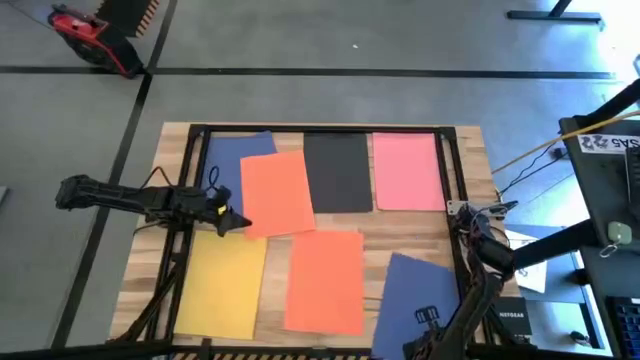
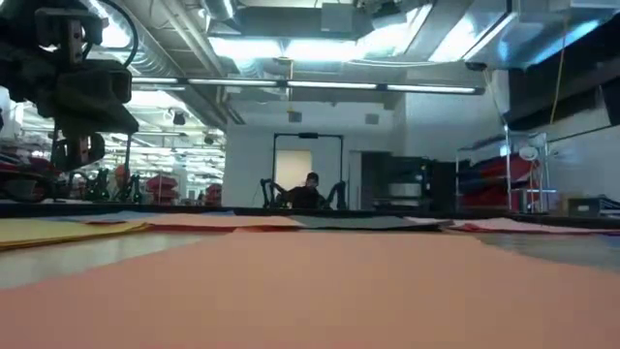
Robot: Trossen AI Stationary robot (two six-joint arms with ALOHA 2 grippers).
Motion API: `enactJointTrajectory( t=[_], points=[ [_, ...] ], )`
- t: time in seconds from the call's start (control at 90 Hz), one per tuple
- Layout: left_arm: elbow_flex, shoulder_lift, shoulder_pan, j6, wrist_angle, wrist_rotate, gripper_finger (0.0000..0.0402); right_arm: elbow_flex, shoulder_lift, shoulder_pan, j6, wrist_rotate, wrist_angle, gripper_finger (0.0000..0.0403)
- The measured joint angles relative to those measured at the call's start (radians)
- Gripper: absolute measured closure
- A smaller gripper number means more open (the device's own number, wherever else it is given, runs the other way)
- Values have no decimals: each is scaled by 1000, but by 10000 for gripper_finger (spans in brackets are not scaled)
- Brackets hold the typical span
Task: Organize paper
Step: Move the blue paper to the bottom right of the table
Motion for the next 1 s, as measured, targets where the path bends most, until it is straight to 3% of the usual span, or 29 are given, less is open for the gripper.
enactJointTrajectory(
  t=[0.4,0.733,1.0],
  points=[
    [0,0,0,-10,2,-36,402,-157,0,118,2,4,-11,403],
    [0,0,1,-23,8,-83,402,-171,-2,159,115,53,-16,400],
    [0,0,1,-26,11,-83,402,-106,-2,115,190,52,-1,342]
  ],
)
